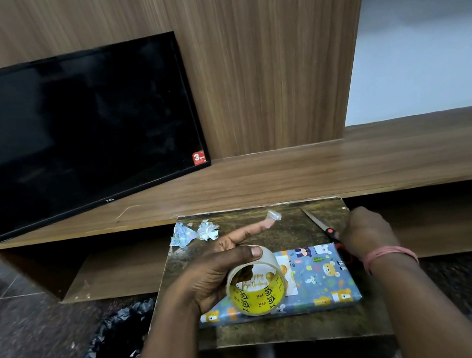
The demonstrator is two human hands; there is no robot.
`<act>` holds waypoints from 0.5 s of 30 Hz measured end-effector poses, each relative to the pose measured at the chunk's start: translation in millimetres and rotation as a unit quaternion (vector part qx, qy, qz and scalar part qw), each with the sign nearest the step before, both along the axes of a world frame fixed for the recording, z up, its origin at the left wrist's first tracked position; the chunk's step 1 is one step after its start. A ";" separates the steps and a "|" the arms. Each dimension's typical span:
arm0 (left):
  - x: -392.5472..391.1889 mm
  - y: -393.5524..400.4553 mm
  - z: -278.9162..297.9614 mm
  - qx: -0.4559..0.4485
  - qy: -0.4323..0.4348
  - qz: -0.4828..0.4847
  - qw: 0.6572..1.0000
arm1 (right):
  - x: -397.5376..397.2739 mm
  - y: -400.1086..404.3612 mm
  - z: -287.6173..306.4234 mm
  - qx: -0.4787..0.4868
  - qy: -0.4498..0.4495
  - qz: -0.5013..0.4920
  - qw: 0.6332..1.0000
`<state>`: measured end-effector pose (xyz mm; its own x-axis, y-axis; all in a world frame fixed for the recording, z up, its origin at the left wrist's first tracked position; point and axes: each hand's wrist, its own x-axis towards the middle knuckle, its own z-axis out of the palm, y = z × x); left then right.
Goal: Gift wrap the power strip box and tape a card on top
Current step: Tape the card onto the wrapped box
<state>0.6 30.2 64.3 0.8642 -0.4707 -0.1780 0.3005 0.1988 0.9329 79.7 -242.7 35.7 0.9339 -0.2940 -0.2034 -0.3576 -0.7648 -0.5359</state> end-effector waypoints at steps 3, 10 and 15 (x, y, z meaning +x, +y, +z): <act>1.1 -3.0 1.0 0.003 0.001 0.002 1.000 | -15.5 25.7 27.0 0.218 -0.092 0.148 0.960; 2.2 -6.7 3.1 -0.001 0.008 0.016 1.000 | -25.6 52.4 42.3 0.435 -0.092 0.251 0.860; 4.5 -11.1 3.5 0.005 0.006 0.012 1.000 | -25.1 49.1 41.4 0.456 -0.110 0.246 0.848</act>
